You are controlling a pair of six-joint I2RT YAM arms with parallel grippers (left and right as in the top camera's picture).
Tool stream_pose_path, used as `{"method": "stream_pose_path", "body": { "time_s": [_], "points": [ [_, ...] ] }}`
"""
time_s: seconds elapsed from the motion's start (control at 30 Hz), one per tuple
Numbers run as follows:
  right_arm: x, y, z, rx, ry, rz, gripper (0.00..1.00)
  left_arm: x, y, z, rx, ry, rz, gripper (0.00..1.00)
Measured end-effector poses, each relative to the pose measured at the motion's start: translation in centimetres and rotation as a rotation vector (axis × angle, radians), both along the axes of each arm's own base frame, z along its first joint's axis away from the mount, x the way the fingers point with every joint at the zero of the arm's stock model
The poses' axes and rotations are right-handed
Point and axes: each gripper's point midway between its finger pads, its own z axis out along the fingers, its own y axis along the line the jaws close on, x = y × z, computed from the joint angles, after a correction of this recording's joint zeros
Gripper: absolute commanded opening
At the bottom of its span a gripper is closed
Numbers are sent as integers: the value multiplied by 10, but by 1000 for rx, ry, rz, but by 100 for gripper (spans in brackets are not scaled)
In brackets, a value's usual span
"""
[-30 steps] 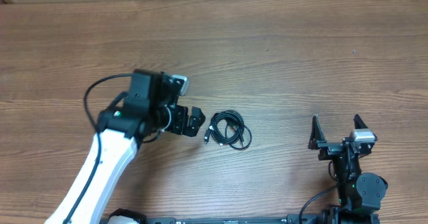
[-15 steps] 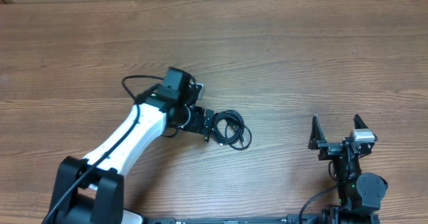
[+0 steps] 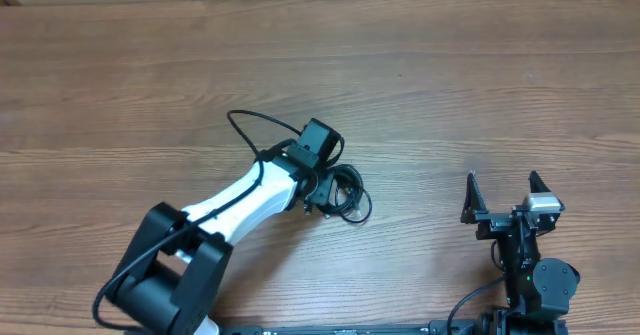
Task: Untangle cables
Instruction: 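Reach the left gripper forward and down onto the black cable coil, then close the left gripper on the coil and lift it slightly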
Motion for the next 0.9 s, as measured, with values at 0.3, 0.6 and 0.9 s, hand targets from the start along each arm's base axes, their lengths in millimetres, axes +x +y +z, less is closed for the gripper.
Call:
{"method": "stream_pose_path", "body": {
  "time_s": [0.3, 0.6, 0.9],
  "points": [
    [0, 0, 0, 0, 0, 0, 100, -1, 2, -5, 25, 37, 25, 4],
    [0, 0, 0, 0, 0, 0, 100, -17, 61, 14, 180, 100, 170, 4],
    [0, 0, 0, 0, 0, 0, 100, -45, 69, 34, 94, 197, 472, 5]
  ]
}}
